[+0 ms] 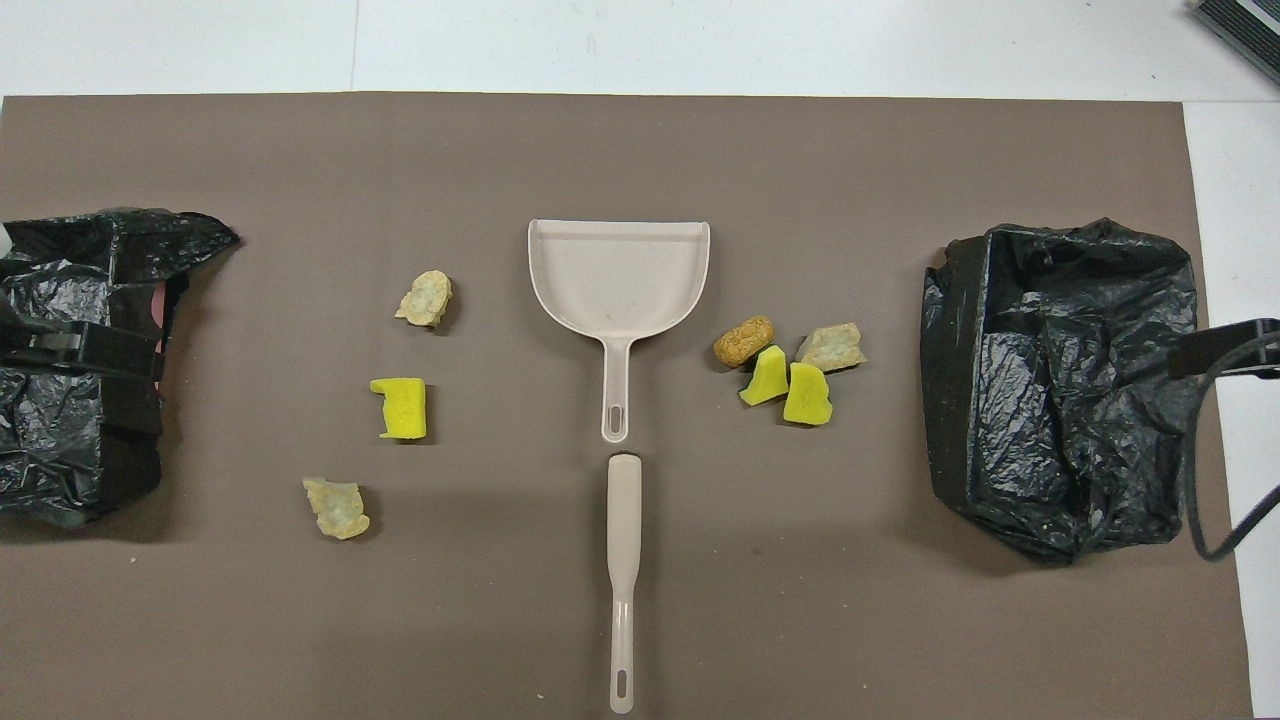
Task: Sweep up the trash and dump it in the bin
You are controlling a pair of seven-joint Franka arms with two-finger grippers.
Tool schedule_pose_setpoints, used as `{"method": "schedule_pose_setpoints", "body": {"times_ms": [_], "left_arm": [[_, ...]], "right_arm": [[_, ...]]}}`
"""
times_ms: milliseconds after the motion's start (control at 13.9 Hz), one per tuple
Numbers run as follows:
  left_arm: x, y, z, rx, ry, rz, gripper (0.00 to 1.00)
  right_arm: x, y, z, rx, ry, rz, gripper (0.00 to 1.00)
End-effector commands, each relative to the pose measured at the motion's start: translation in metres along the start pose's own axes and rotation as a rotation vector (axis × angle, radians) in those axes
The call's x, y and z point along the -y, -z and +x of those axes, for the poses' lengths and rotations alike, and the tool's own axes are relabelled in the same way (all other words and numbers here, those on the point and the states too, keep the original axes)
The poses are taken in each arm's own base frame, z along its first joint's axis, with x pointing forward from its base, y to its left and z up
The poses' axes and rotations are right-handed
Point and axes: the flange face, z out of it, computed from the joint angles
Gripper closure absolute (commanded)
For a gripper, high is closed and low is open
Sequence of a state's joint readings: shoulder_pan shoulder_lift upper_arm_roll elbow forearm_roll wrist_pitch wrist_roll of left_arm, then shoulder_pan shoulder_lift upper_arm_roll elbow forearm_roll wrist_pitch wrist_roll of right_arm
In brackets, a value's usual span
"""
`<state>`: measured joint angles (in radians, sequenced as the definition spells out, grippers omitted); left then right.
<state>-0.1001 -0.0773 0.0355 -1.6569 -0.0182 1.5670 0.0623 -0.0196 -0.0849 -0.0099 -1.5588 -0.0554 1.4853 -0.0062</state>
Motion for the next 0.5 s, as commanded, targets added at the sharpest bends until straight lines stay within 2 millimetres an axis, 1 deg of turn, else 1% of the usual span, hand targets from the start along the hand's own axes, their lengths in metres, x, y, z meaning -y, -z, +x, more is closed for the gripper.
{"method": "schedule_pose_setpoints", "body": {"times_ms": [0, 288, 432], "left_arm": [[0.003, 0.0028, -0.0072, 0.012, -0.022, 0.016, 0.0], [0.0021, 0.0027, -0.0057, 0.004, -0.023, 0.015, 0.0], [-0.0033, 0.0032, -0.0043, 0.002, -0.033, 0.009, 0.0]], "right_arm": [[-0.0007, 0.0017, -0.0053, -0.019, 0.009, 0.012, 0.0], [-0.0007, 0.001, -0.0053, -0.018, 0.006, 0.012, 0.0], [-0.0007, 0.0011, -0.0051, -0.019, 0.006, 0.012, 0.0]]}}
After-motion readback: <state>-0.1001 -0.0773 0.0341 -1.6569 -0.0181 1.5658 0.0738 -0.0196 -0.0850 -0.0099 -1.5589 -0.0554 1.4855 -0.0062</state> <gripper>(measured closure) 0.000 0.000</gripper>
